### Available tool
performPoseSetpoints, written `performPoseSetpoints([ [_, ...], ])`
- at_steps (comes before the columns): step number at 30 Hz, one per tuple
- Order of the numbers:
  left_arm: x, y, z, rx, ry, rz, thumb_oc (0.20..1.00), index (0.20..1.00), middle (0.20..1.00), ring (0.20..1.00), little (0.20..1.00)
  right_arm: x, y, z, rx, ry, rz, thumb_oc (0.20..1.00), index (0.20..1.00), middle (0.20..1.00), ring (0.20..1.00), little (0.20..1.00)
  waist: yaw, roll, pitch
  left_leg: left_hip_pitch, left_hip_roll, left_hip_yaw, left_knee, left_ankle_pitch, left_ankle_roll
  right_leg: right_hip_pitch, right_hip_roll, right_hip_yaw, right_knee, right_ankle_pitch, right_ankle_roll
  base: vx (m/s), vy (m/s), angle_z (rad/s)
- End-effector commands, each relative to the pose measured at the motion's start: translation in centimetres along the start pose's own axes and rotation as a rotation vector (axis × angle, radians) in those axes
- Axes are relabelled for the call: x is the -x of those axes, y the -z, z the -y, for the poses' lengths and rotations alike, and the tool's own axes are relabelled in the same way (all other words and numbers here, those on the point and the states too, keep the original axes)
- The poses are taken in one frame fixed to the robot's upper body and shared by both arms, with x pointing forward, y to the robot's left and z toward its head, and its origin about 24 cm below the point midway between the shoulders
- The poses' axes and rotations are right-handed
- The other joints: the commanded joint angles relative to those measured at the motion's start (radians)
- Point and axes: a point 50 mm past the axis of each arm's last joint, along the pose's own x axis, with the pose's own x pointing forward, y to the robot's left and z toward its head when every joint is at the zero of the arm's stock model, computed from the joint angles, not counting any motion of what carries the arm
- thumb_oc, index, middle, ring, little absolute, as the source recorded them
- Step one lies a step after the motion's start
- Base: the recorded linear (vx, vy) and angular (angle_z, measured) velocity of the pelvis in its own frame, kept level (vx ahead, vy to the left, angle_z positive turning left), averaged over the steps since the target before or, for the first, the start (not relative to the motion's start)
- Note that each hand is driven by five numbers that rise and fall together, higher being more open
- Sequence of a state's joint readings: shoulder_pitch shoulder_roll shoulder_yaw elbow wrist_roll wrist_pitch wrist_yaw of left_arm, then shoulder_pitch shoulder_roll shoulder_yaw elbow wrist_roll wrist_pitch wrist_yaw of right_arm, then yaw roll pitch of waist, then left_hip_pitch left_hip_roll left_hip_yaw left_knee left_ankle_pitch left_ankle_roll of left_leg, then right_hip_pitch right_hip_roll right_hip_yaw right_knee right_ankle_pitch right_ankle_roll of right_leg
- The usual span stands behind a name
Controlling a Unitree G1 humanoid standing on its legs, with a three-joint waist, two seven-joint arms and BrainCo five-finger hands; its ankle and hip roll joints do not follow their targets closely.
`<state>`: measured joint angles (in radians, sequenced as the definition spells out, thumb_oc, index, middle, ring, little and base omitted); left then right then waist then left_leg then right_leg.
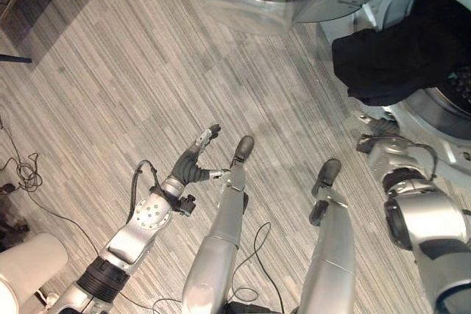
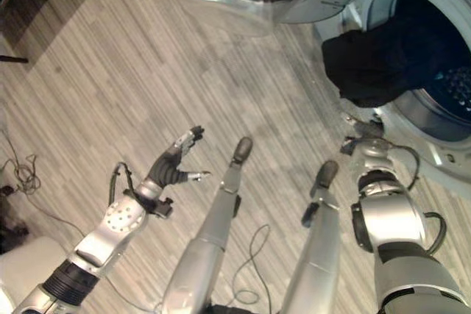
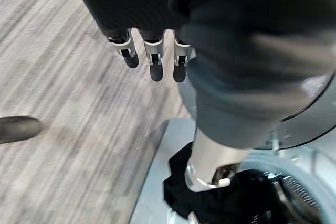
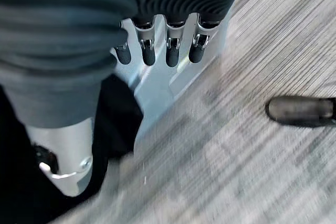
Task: Grab the laundry basket,head to the washer,open it,put in the laundry and shut it.
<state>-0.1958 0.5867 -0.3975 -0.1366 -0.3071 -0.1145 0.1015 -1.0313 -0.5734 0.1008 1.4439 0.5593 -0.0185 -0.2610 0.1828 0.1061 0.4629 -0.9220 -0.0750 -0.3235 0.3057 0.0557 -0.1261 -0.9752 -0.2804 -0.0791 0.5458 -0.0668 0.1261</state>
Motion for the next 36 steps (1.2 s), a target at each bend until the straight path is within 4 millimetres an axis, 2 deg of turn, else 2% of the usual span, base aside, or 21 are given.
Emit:
performPoseSetpoints([
  [1,1.2,-1.0,0.1,0.073,-0.04,0.076,1.0,1.0,1.0,1.0,1.0,-0.5,1.9,4.5,-0.008,0.128,-0.063,1.0,1.0,1.0,1.0,1.0,0.001,0.044,-0.072,-0.04,0.046,0.081,0.122,-0.172,0.051,-0.008,-0.014,0.102,-0.093,-0.015,0.055,0.0,0.03,-0.03],
  [3,1.2,-1.4,0.3,0.099,-0.04,0.098,1.0,1.0,1.0,1.0,1.0,-0.7,-0.4,5.5,-0.016,0.137,-0.011,1.0,1.0,1.0,1.0,1.0,0.003,0.061,-0.072,-0.101,0.039,0.084,0.179,-0.188,0.053,-0.077,-0.019,0.126,-0.031,-0.036,0.057,0.0,0.043,-0.01],
  [6,1.1,-1.4,0.4,0.102,-0.035,0.103,1.0,1.0,1.0,1.0,1.0,-0.7,-1.5,5.9,-0.024,0.143,0.017,1.0,1.0,1.0,1.0,1.0,0.007,0.069,-0.072,-0.123,0.034,0.087,0.204,-0.194,0.053,-0.104,-0.024,0.135,0.0,-0.048,0.057,0.0,0.009,0.03],
  [9,0.9,-1.7,0.6,0.112,-0.029,0.118,1.0,1.0,1.0,1.0,1.0,-0.7,-3.8,7.5,-0.053,0.172,0.081,1.0,1.0,1.0,1.0,1.0,0.011,0.094,-0.072,-0.155,0.017,0.087,0.234,-0.195,0.045,-0.141,-0.037,0.153,0.057,-0.068,0.06,0.03,-0.011,0.03],
  [10,0.9,-1.7,0.7,0.122,-0.031,0.12,1.0,1.0,1.0,1.0,1.0,-0.7,-4.1,7.8,-0.063,0.176,0.089,1.0,1.0,1.0,1.0,1.0,0.014,0.099,-0.079,-0.148,0.017,0.09,0.237,-0.22,0.042,-0.139,-0.04,0.153,0.074,-0.103,0.063,0.09,-0.029,0.2],
  [12,0.9,-1.8,0.7,0.136,-0.032,0.126,1.0,1.0,1.0,1.0,1.0,-0.7,-5.3,8.3,-0.074,0.168,0.117,1.0,1.0,1.0,1.0,1.0,0.021,0.114,-0.078,-0.17,0.008,0.087,0.226,-0.187,0.03,-0.168,-0.049,0.152,0.09,-0.088,0.061,0.03,-0.024,0.41],
  [13,0.9,-1.8,0.8,0.144,-0.03,0.13,1.0,1.0,1.0,1.0,1.0,-0.6,-5.9,8.3,-0.082,0.162,0.133,1.0,1.0,1.0,1.0,1.0,0.026,0.115,-0.085,-0.162,0.01,0.089,0.222,-0.208,0.03,-0.162,-0.05,0.15,0.099,-0.119,0.064,-0.04,-0.033,0.42],
  [14,0.9,-2.0,0.8,0.16,-0.025,0.137,1.0,1.0,1.0,1.0,1.0,-0.5,-6.8,8.3,-0.113,0.151,0.154,1.0,1.0,1.0,1.0,1.0,0.033,0.126,-0.078,-0.184,0.002,0.084,0.212,-0.174,0.022,-0.185,-0.053,0.146,0.107,-0.1,0.061,0.1,-0.042,0.27],
  [15,0.8,-2.0,0.8,0.161,-0.026,0.137,1.0,1.0,1.0,1.0,1.0,-0.5,-6.9,8.3,-0.112,0.151,0.154,1.0,1.0,1.0,1.0,1.0,0.033,0.125,-0.085,-0.173,0.005,0.087,0.211,-0.198,0.024,-0.176,-0.054,0.145,0.113,-0.126,0.064,0.03,-0.04,0.23],
  [18,0.7,-2.1,1.1,0.177,-0.015,0.14,1.0,1.0,1.0,1.0,1.0,-0.4,-8.1,7.8,-0.166,0.132,0.179,1.0,1.0,1.0,1.0,1.0,0.047,0.14,-0.083,-0.179,0.001,0.083,0.193,-0.189,0.02,-0.189,-0.058,0.142,0.126,-0.139,0.064,0.05,-0.027,0.15],
  [20,0.5,-2.2,1.3,0.183,-0.007,0.149,1.0,1.0,1.0,1.0,1.0,-0.2,-8.8,7.1,-0.206,0.103,0.196,1.0,1.0,1.0,1.0,1.0,0.053,0.148,-0.076,-0.196,-0.004,0.076,0.183,-0.159,0.017,-0.206,-0.057,0.14,0.128,-0.116,0.061,-0.01,-0.006,0.07],
  [21,0.5,-2.2,1.3,0.183,-0.007,0.148,1.0,1.0,1.0,1.0,1.0,-0.2,-8.8,7.1,-0.205,0.103,0.195,1.0,1.0,1.0,1.0,1.0,0.053,0.145,-0.083,-0.184,-0.001,0.08,0.184,-0.185,0.019,-0.195,-0.058,0.138,0.134,-0.146,0.063,0.04,-0.044,0.06],
  [23,0.2,-2.2,1.7,0.191,0.014,0.144,1.0,1.0,1.0,1.0,1.0,0.0,-9.7,5.3,-0.275,0.054,0.213,1.0,1.0,1.0,1.0,1.0,0.064,0.147,-0.08,-0.185,-0.002,0.071,0.176,-0.183,0.022,-0.196,-0.056,0.133,0.146,-0.155,0.063,0.04,-0.05,0.06],
  [25,0.1,-2.4,1.7,0.181,0.02,0.15,1.0,1.0,1.0,1.0,1.0,0.3,-10.8,4.9,-0.304,0.048,0.241,1.0,1.0,1.0,1.0,1.0,0.069,0.149,-0.072,-0.195,-0.004,0.065,0.17,-0.157,0.021,-0.203,-0.055,0.13,0.141,-0.131,0.059,-0.04,-0.023,0.08],
  [27,0.0,-2.5,1.6,0.191,0.015,0.155,1.0,1.0,1.0,1.0,1.0,0.7,-12.6,5.9,-0.363,0.087,0.291,1.0,1.0,1.0,1.0,1.0,0.072,0.152,-0.07,-0.186,-0.005,0.058,0.159,-0.156,0.022,-0.195,-0.054,0.127,0.14,-0.137,0.06,0.07,-0.04,0.06],
  [28,0.0,-2.5,1.6,0.191,0.015,0.156,1.0,1.0,1.0,1.0,1.0,0.7,-12.7,6.0,-0.363,0.088,0.291,1.0,1.0,1.0,1.0,1.0,0.072,0.15,-0.076,-0.175,-0.003,0.061,0.158,-0.178,0.024,-0.184,-0.056,0.125,0.142,-0.162,0.062,0.08,-0.027,0.01],
  [30,0.0,-2.6,1.5,0.185,0.015,0.158,1.0,1.0,1.0,1.0,1.0,0.9,-13.6,7.5,-0.396,0.129,0.312,1.0,1.0,1.0,1.0,1.0,0.075,0.152,-0.076,-0.171,-0.003,0.057,0.149,-0.176,0.023,-0.182,-0.057,0.124,0.142,-0.166,0.064,0.01,-0.023,0.04],
  [31,0.0,-2.6,1.4,0.178,0.011,0.161,1.0,1.0,1.0,1.0,1.0,1.0,-14.0,8.3,-0.42,0.154,0.32,1.0,1.0,1.0,1.0,1.0,0.076,0.155,-0.07,-0.176,-0.005,0.054,0.142,-0.153,0.02,-0.187,-0.056,0.124,0.136,-0.144,0.062,0.02,-0.016,0.09],
  [32,0.1,-2.5,1.3,0.173,0.005,0.155,1.0,1.0,1.0,1.0,1.0,1.2,-14.3,9.0,-0.436,0.174,0.329,1.0,1.0,1.0,1.0,1.0,0.074,0.152,-0.077,-0.164,-0.003,0.056,0.139,-0.174,0.022,-0.178,-0.056,0.124,0.14,-0.169,0.065,0.02,-0.013,0.1],
  [34,0.3,-2.3,0.7,0.141,-0.021,0.144,1.0,1.0,1.0,1.0,1.0,1.4,-14.8,10.1,-0.479,0.2,0.339,1.0,1.0,1.0,1.0,1.0,0.073,0.156,-0.07,-0.169,-0.004,0.053,0.136,-0.153,0.019,-0.19,-0.05,0.131,0.143,-0.148,0.063,0.03,0.001,0.05],
  [36,0.3,-2.2,0.5,0.134,-0.029,0.144,1.0,1.0,1.0,1.0,1.0,1.5,-15.2,10.4,-0.488,0.21,0.347,1.0,1.0,1.0,1.0,1.0,0.072,0.15,-0.077,-0.157,-0.002,0.058,0.136,-0.175,0.021,-0.18,-0.051,0.132,0.148,-0.173,0.065,0.01,-0.011,0.05],
])
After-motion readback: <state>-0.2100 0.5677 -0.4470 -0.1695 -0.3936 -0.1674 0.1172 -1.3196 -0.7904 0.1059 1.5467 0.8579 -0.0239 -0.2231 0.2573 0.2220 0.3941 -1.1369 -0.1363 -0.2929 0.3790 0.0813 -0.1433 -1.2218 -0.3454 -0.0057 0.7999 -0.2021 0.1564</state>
